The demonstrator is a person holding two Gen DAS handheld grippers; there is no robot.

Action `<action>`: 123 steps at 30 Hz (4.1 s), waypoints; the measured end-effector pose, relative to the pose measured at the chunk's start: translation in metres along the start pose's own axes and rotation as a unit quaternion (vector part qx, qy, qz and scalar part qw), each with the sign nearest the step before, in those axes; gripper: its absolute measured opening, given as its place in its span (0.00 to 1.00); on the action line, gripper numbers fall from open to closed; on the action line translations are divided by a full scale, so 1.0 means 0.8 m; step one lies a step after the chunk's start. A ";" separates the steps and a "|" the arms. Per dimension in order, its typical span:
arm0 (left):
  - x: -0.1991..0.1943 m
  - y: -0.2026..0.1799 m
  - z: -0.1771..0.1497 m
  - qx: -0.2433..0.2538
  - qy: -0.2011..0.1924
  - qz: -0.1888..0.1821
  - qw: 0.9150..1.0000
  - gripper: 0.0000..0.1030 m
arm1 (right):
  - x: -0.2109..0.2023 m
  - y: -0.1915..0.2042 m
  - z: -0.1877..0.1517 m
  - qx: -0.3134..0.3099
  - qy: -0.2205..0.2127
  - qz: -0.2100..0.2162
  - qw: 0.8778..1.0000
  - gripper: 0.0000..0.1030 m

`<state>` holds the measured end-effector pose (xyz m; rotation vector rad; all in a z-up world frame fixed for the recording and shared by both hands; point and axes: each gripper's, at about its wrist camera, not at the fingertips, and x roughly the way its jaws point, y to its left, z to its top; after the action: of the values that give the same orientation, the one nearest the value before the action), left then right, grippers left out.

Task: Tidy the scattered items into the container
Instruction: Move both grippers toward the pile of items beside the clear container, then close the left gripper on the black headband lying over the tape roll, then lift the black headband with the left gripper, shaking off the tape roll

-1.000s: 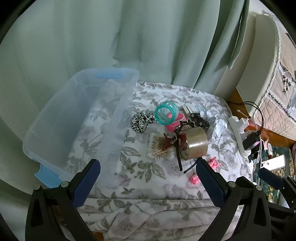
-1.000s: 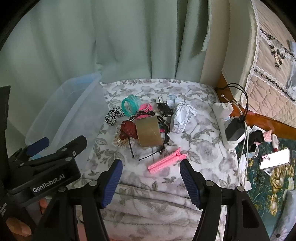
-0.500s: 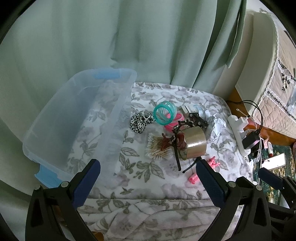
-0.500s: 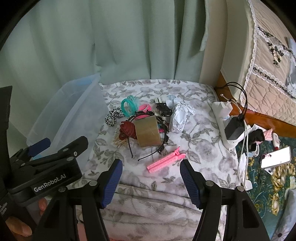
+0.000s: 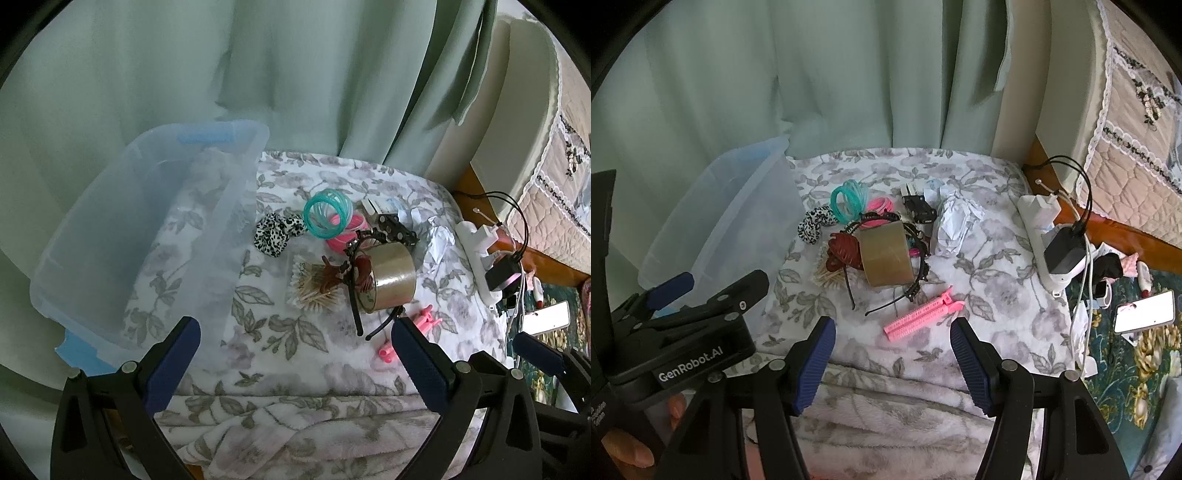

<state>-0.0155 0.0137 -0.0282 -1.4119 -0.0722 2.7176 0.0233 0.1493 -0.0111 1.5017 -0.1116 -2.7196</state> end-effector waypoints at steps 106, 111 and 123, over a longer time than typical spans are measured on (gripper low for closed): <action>0.068 -0.048 0.107 0.037 -0.024 -0.138 0.989 0.08 | 0.167 -0.123 -0.017 0.134 0.105 0.012 0.985 0.14; 0.098 -0.047 0.082 0.045 0.016 -0.109 0.993 0.08 | 0.169 -0.130 -0.018 0.139 0.108 0.013 0.984 0.14; 0.062 -0.050 0.101 0.029 -0.016 -0.168 0.985 0.08 | 0.168 -0.130 -0.015 0.142 0.103 0.016 0.984 0.14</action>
<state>-0.1081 0.0574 -0.0193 -1.2153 -0.2107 2.4442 -0.0372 0.2438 -0.1392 1.8240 -0.5302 -2.5895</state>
